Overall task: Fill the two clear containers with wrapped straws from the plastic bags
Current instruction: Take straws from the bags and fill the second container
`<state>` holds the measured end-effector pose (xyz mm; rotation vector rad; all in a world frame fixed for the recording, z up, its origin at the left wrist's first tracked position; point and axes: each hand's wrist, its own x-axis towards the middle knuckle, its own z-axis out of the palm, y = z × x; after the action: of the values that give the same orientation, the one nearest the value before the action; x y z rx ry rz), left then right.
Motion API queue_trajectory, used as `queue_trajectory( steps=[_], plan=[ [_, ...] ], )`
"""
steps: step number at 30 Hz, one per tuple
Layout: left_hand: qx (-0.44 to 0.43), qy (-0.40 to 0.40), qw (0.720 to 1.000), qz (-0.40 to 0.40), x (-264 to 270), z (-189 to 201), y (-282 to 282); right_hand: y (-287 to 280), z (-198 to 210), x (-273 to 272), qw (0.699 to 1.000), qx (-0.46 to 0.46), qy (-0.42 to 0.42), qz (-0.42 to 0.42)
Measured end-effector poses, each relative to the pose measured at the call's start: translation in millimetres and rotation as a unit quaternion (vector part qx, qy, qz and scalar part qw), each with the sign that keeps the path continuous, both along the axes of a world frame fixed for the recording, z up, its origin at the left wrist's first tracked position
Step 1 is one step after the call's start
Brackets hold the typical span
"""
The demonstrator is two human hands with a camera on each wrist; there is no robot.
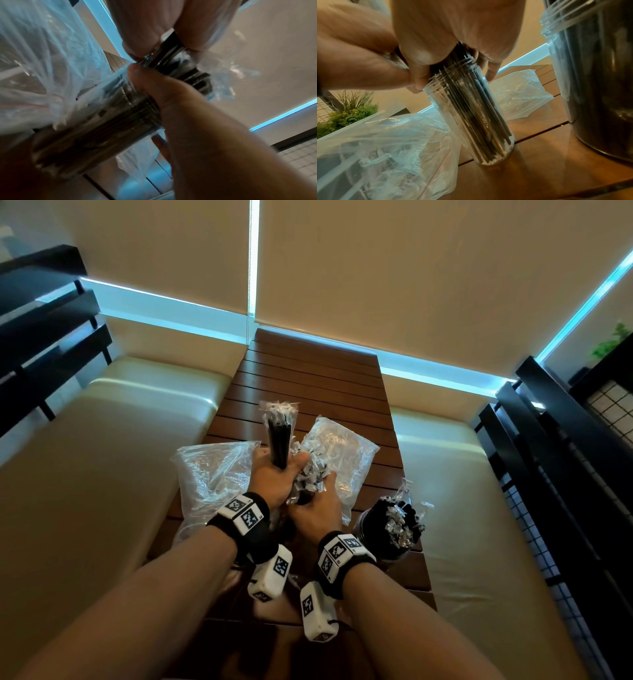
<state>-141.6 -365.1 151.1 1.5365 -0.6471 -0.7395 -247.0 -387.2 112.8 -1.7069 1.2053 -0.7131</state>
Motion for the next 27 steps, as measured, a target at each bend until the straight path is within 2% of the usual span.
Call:
queue_trajectory(
  steps=[3,6,10,12,16,20,23,27],
  plan=[
    [0.029,-0.058,0.997,-0.036,5,3,3,-3,5,-3,1.000,0.004,0.013,0.007],
    [0.034,-0.142,0.988,-0.048,13,30,11,-3,10,-5,1.000,0.014,-0.003,0.012],
    [-0.060,-0.263,0.963,-0.018,27,77,9,-3,10,-3,1.000,0.007,0.012,0.000],
    [-0.090,-0.321,0.942,-0.034,26,92,6,-4,8,-1,1.000,0.003,0.021,-0.002],
    [-0.031,-0.495,0.864,-0.086,18,89,1,-6,4,-1,1.000,-0.011,0.022,0.004],
    [0.013,-0.501,0.856,-0.123,4,56,9,-10,2,-1,0.999,-0.015,0.041,0.030],
    [0.119,-0.510,0.827,-0.203,-1,31,24,-9,3,-4,0.998,-0.018,0.052,0.040],
    [0.166,-0.556,0.792,-0.190,6,48,19,-7,3,-3,0.999,-0.026,0.031,0.026]
  ],
)
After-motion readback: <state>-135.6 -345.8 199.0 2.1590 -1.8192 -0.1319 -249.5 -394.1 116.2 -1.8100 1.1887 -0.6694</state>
